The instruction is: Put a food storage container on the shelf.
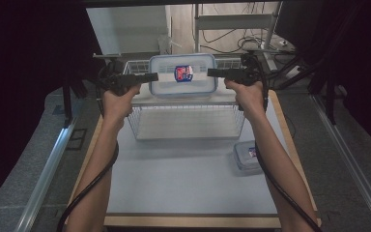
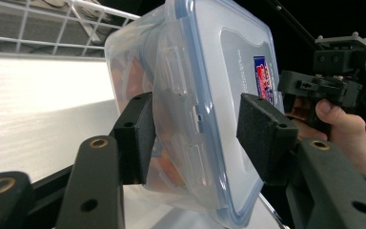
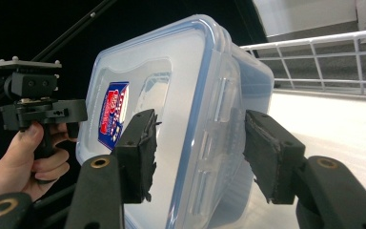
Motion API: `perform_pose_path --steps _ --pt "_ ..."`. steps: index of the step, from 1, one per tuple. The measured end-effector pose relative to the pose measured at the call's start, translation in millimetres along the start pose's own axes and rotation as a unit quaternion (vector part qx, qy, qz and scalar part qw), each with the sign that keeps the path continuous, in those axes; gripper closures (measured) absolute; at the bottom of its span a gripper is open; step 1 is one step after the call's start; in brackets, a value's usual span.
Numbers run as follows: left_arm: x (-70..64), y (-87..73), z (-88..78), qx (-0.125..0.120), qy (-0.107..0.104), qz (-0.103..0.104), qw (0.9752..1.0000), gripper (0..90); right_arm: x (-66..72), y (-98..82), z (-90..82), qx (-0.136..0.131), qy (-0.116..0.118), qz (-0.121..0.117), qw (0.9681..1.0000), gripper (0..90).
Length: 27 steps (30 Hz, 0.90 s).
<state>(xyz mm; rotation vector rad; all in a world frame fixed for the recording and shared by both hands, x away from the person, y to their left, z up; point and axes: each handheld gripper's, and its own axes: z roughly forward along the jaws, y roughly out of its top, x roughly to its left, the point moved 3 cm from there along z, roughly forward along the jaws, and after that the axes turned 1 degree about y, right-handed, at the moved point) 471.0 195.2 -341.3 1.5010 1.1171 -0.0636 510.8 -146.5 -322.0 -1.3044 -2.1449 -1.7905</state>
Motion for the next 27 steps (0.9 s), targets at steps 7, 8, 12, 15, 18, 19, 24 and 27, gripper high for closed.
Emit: perform_pose_path --steps 7,8,12,15,18,19,24,27 --pt "-2.8 0.9 1.4 -0.006 0.04 0.026 0.9988 43.5 1.5 1.8 4.1 -0.002 -0.043 -0.037 0.9984 42.9" --pt "-3.5 1.0 -0.1 -0.011 0.046 0.032 0.9983 43.5 2.1 1.9 4.2 -0.004 -0.046 -0.041 0.9981 43.6" --pt "-11.8 -2.1 -14.1 -0.029 0.065 0.075 0.9946 41.2 7.7 -0.4 -2.6 -0.003 -0.064 -0.083 0.9945 46.0" --pt "-22.5 -11.1 -25.0 -0.034 0.067 0.115 0.9905 46.8 13.3 -1.9 -14.8 -0.019 -0.058 -0.102 0.9929 50.8" --pt "-32.2 -26.4 -32.6 -0.035 0.067 0.148 0.986 62.4 18.7 -8.1 -28.4 -0.024 -0.054 -0.118 0.9913 59.2" --pt "-32.2 -26.4 -32.6 -0.035 0.067 0.148 0.986 66.5 18.7 -8.1 -28.4 -0.024 -0.054 -0.118 0.9913 59.2" --pt "-44.1 -63.8 -27.4 -0.005 0.074 0.207 0.9756 87.9 23.8 -32.3 -39.8 -0.009 -0.059 -0.145 0.9876 80.1" --pt "-44.1 -70.0 -19.0 0.008 0.075 0.212 0.9745 89.5 24.1 -43.8 -34.9 0.008 -0.058 -0.153 0.9866 84.7"
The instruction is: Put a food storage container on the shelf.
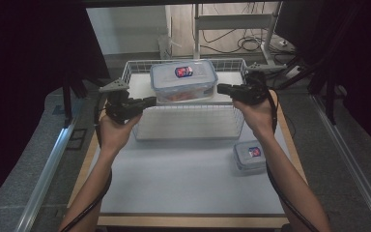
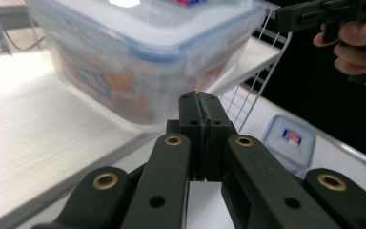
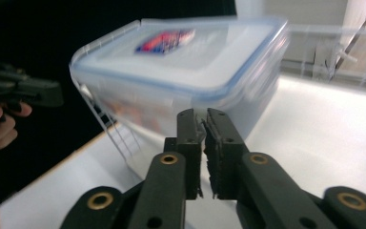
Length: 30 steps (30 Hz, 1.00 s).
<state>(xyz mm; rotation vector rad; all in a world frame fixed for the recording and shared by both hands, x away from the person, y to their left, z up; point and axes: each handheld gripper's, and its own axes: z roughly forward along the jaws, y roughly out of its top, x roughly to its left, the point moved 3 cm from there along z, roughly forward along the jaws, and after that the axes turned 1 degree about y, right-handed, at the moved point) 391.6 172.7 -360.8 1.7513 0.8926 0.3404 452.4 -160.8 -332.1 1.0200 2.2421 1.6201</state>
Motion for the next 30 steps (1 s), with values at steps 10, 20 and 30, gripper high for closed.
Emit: perform_pose_path --steps 10,20,30 --pt "7.8 0.3 28.4 0.023 0.032 -0.009 0.9992 89.3 7.3 -14.3 22.4 0.032 -0.009 -0.025 0.9991 85.3" --pt "18.7 8.1 37.7 0.03 0.055 -0.029 0.9976 87.7 13.9 -15.1 30.2 0.036 -0.008 -0.031 0.9988 83.5" --pt "-10.3 -7.7 22.2 0.036 0.044 0.023 0.9981 61.4 24.8 -28.0 19.2 0.038 0.009 -0.044 0.9983 72.0"
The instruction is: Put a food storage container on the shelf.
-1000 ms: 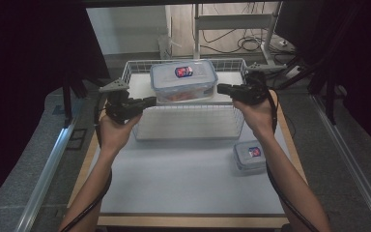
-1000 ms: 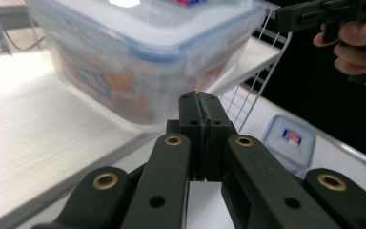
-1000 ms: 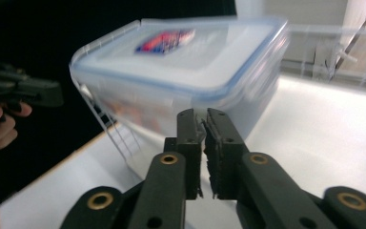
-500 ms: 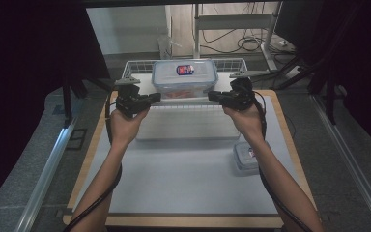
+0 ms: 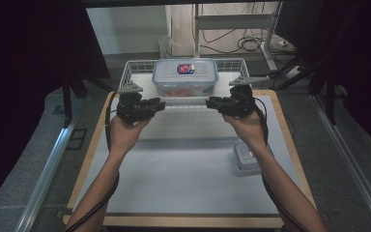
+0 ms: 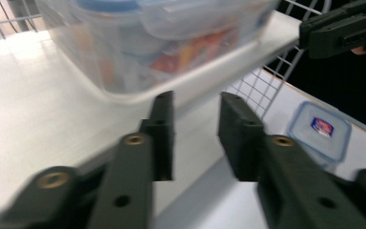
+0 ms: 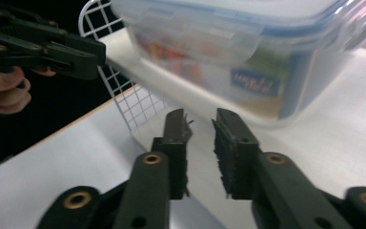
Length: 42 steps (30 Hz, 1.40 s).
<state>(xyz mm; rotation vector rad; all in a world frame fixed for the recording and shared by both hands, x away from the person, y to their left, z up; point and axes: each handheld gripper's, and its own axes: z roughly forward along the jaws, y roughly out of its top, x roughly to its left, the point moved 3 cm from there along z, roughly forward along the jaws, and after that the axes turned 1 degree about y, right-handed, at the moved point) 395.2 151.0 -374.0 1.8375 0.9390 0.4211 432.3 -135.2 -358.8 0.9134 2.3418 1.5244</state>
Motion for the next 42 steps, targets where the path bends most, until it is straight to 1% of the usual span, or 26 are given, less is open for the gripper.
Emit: perform_pose_path --steps 1,3,6,8,10,13,14,16,17,18,19,20,22,23,24,27,28,31,33,34,35,36,37,38,39,42 --pt "-6.1 -5.2 -4.6 0.001 0.0 0.008 1.0 57.0 5.2 -6.7 -3.0 0.003 0.004 -0.006 1.0 67.7" --pt "-9.2 -8.2 -6.5 0.002 0.0 0.012 0.9999 54.6 7.2 -9.3 -4.0 0.004 0.006 -0.006 1.0 66.2" --pt "-22.3 -22.9 -13.3 0.009 0.002 0.028 0.9996 43.3 17.6 -24.5 -8.5 0.013 0.008 -0.021 0.9997 58.4" --pt "-24.6 -26.0 -14.3 0.01 0.002 0.031 0.9995 38.2 22.1 -31.6 -10.8 0.016 0.007 -0.028 0.9995 54.5" --pt "-33.6 -40.5 -18.7 0.013 0.004 0.043 0.999 34.3 27.6 -41.3 -13.8 0.021 0.008 -0.036 0.9991 50.0" --pt "-38.2 -50.8 -21.2 0.01 0.001 0.043 0.999 30.6 31.7 -50.1 -15.9 0.023 0.003 -0.044 0.9987 45.3" --pt "-40.9 -59.2 -22.7 0.006 -0.001 0.038 0.9993 26.5 34.9 -58.8 -18.6 0.027 0.001 -0.051 0.9983 40.8" --pt "-42.0 -64.1 -23.5 0.005 -0.001 0.035 0.9994 21.9 36.5 -62.9 -20.0 0.027 -0.001 -0.051 0.9983 38.8" --pt "-43.2 -70.2 -24.3 0.006 0.001 0.032 0.9995 19.3 38.8 -71.7 -23.3 0.026 -0.003 -0.05 0.9984 34.8" --pt "-43.8 -73.9 -24.7 0.007 0.002 0.03 0.9995 19.3 38.8 -71.7 -23.3 0.026 -0.003 -0.05 0.9984 34.8" --pt "-44.5 -78.7 -25.3 0.007 0.003 0.027 0.9996 16.6 39.7 -78.2 -25.4 0.027 -0.005 -0.05 0.9983 30.9" --pt "-46.6 -88.3 -25.8 0.006 0.003 0.018 0.9998 15.5 40.1 -82.0 -26.2 0.029 -0.008 -0.051 0.9983 29.1" --pt "-47.9 -97.4 -26.9 0.01 0.003 0.016 0.9998 13.0 40.9 -89.7 -27.5 0.032 -0.013 -0.051 0.9981 25.9" --pt "-47.9 -97.4 -26.9 0.01 0.003 0.016 0.9998 12.0 41.2 -93.7 -28.1 0.032 -0.016 -0.052 0.998 24.7" --pt "-49.7 -105.8 -28.2 0.01 0.004 0.016 0.9998 11.3 41.6 -97.8 -28.8 0.032 -0.019 -0.051 0.998 23.5" --pt "-52.3 -117.7 -29.9 0.006 0.001 0.011 0.9999 9.7 42.5 -109.5 -29.8 0.035 -0.025 -0.056 0.9975 20.3" --pt "-52.3 -117.7 -29.9 0.006 0.001 0.011 0.9999 8.9 43.0 -113.2 -30.4 0.038 -0.028 -0.058 0.9972 19.6" --pt "-55.4 -132.6 -30.9 0.009 0.013 0.019 0.9997 6.1 44.3 -123.7 -33.0 0.035 -0.03 -0.055 0.9974 17.5" --pt "-56.9 -140.4 -31.5 0.014 0.03 0.031 0.999 3.8 45.1 -131.4 -34.7 0.033 -0.028 -0.05 0.9978 16.4" --pt "-56.9 -140.4 -31.5 0.014 0.03 0.031 0.999 3.7 45.1 -131.4 -34.7 0.033 -0.028 -0.05 0.9978 16.4" --pt "-58.5 -148.6 -32.4 0.017 0.046 0.044 0.9978 3.2 46.4 -139.8 -35.5 0.036 -0.027 -0.05 0.9977 15.0" --pt "-58.5 -148.6 -32.4 0.017 0.046 0.044 0.9978 2.7 47.1 -144.1 -35.9 0.039 -0.028 -0.053 0.9974 14.4" --pt "-60.0 -157.4 -33.0 0.016 0.05 0.044 0.9976 2.4 48.0 -148.2 -36.4 0.043 -0.031 -0.055 0.9971 13.7" --pt "-60.0 -157.4 -33.0 0.016 0.05 0.044 0.9976 2.3 48.0 -148.2 -36.4 0.043 -0.031 -0.055 0.9971 13.7" --pt "-61.3 -165.2 -33.0 0.017 0.045 0.04 0.998 1.8 49.4 -155.0 -38.3 0.045 -0.038 -0.064 0.9962 12.6" --pt "-64.0 -177.8 -32.9 0.029 0.044 0.041 0.9978 1.5 51.2 -162.9 -42.5 0.042 -0.039 -0.066 0.9962 11.1"
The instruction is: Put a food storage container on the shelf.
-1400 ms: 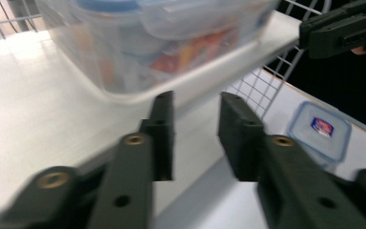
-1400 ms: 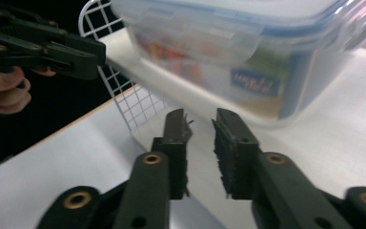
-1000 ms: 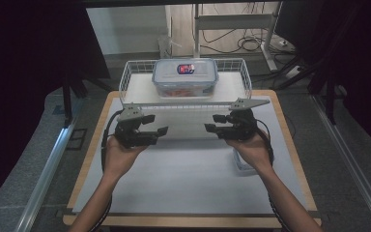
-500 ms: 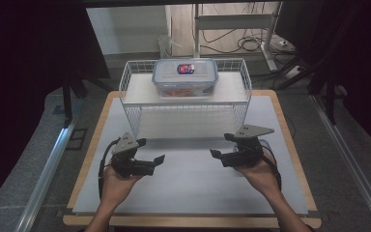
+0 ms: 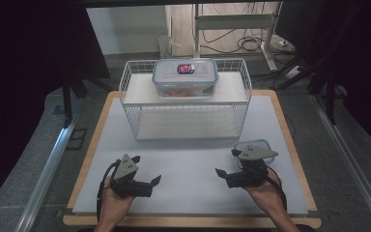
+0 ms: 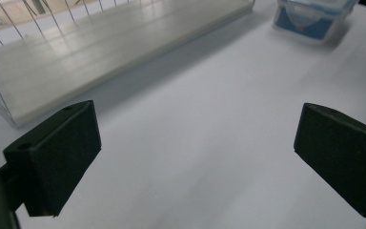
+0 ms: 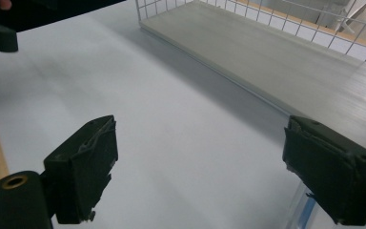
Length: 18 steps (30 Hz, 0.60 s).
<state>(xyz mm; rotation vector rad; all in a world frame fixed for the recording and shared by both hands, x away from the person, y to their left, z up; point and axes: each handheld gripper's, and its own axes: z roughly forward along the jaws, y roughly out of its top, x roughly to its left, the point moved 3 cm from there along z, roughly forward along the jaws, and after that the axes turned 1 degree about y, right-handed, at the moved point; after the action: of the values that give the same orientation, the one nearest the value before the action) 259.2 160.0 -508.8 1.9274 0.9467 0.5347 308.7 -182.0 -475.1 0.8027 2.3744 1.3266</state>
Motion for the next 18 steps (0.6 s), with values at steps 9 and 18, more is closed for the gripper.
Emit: perform_pose_path --steps 9,18 --pt "-7.8 -20.3 -0.3 0.033 0.008 0.01 0.9994 0.0 5.0 -28.4 -2.0 0.015 -0.013 0.006 0.9998 9.7" --pt "-5.1 -22.4 0.2 0.029 0.016 0.012 0.9994 0.0 4.6 -33.0 3.8 0.038 -0.012 0.013 0.9991 7.9"
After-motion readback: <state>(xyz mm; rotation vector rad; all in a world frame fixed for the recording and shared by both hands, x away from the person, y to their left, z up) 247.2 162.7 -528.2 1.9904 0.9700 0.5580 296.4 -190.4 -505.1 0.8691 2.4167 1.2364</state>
